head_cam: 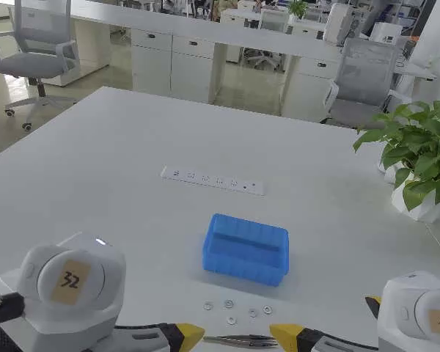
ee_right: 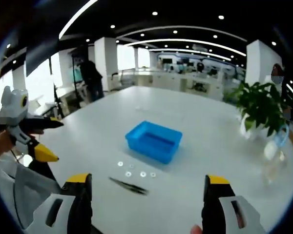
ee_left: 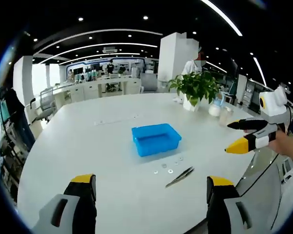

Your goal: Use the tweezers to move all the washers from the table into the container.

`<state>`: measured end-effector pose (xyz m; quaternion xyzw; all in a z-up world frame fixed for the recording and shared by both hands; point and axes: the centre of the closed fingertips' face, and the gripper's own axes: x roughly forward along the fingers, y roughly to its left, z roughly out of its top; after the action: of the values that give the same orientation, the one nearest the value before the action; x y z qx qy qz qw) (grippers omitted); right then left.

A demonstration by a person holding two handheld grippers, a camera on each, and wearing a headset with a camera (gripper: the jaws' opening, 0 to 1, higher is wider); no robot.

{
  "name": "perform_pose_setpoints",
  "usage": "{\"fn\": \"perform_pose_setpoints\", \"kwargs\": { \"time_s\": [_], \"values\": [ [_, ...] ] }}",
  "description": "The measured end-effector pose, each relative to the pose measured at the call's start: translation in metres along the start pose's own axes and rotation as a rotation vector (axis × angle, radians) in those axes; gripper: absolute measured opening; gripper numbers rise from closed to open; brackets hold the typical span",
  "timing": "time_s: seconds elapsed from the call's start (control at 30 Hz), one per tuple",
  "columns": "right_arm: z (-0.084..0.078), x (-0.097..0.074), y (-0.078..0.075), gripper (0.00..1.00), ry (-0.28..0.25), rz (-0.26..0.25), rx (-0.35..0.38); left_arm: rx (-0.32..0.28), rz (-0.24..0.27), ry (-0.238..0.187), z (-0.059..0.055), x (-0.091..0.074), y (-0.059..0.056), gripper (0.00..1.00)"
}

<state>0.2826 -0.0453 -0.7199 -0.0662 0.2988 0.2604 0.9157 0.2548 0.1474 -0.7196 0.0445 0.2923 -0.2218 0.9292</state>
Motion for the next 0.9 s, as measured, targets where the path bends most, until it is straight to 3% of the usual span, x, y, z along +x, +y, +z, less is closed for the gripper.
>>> {"fn": "perform_pose_setpoints", "kwargs": {
  "time_s": [0.67, 0.9],
  "values": [
    [0.0017, -0.0009, -0.0019, 0.93, 0.001, -0.014, -0.006, -0.011, -0.01, -0.011, 0.0015, 0.0002, 0.0036, 0.98],
    [-0.0016, 0.0008, -0.0025, 0.93, 0.008, -0.017, -0.012, 0.027, -0.019, -0.021, 0.0018, 0.0043, 0.0056, 0.96]
  ]
}}
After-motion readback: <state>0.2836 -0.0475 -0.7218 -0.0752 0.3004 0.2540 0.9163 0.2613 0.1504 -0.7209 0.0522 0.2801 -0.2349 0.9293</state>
